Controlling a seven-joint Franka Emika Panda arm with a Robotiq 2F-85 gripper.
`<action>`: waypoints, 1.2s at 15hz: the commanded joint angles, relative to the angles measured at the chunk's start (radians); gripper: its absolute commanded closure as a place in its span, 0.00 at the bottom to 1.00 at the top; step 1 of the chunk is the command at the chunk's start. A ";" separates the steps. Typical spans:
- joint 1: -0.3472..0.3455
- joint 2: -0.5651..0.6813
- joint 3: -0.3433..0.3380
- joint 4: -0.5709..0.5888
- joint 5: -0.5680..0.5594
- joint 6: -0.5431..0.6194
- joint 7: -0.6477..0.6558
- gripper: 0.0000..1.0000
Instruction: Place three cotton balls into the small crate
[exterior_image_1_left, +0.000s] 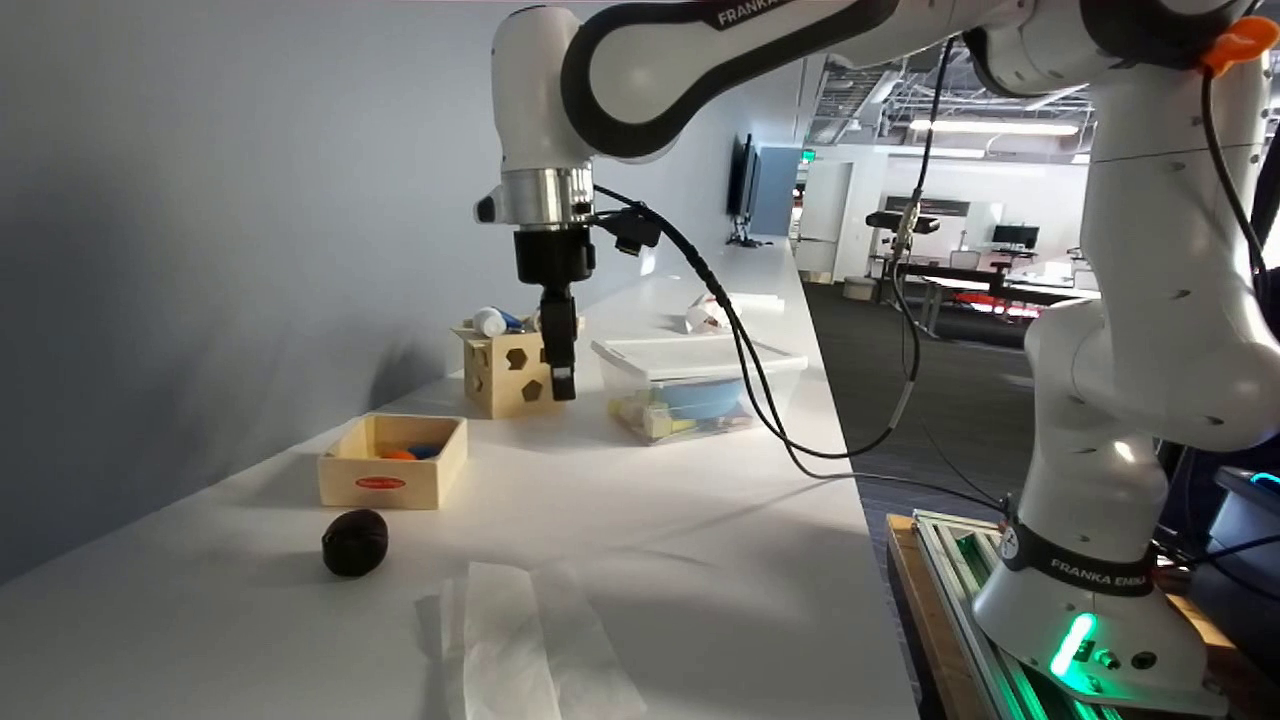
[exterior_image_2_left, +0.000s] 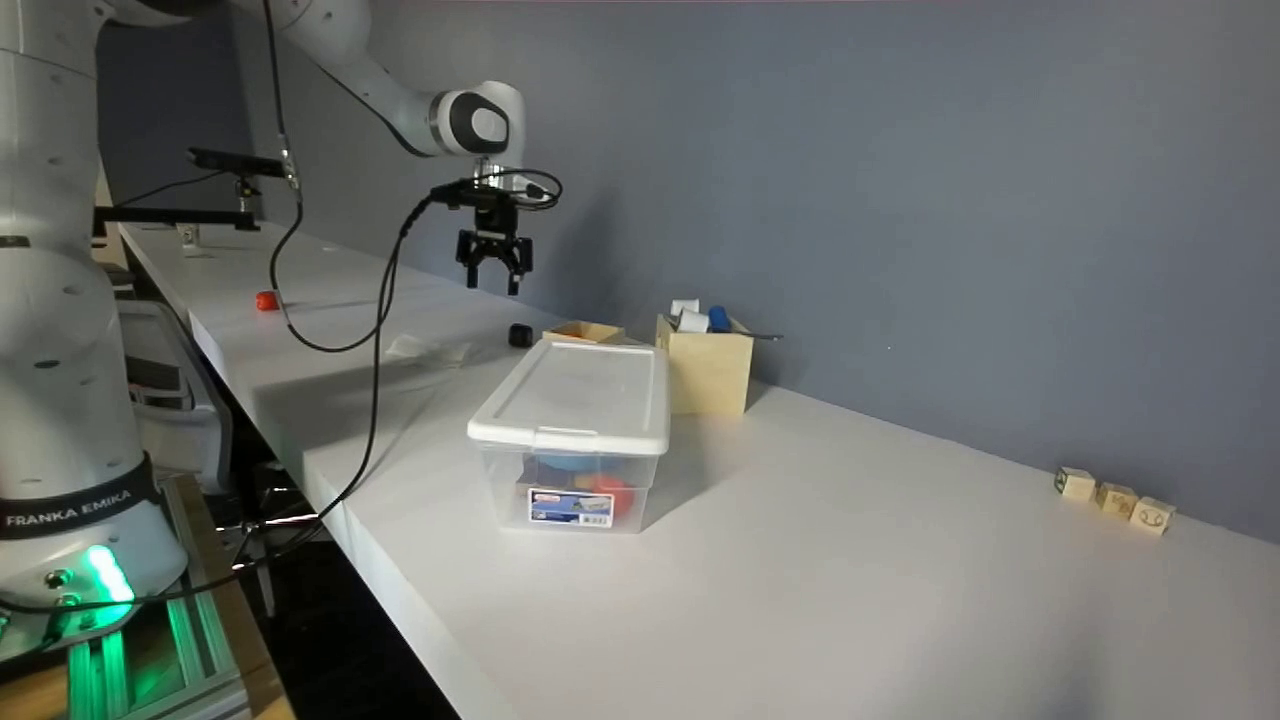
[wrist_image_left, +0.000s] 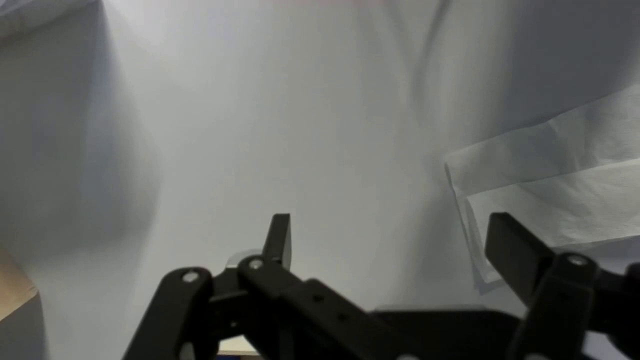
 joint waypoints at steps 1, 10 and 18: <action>-0.001 0.001 0.001 0.005 0.000 -0.005 -0.001 0.00; 0.069 0.173 0.032 0.046 -0.053 0.329 0.098 0.00; 0.171 0.402 -0.022 0.244 -0.228 0.461 0.212 0.00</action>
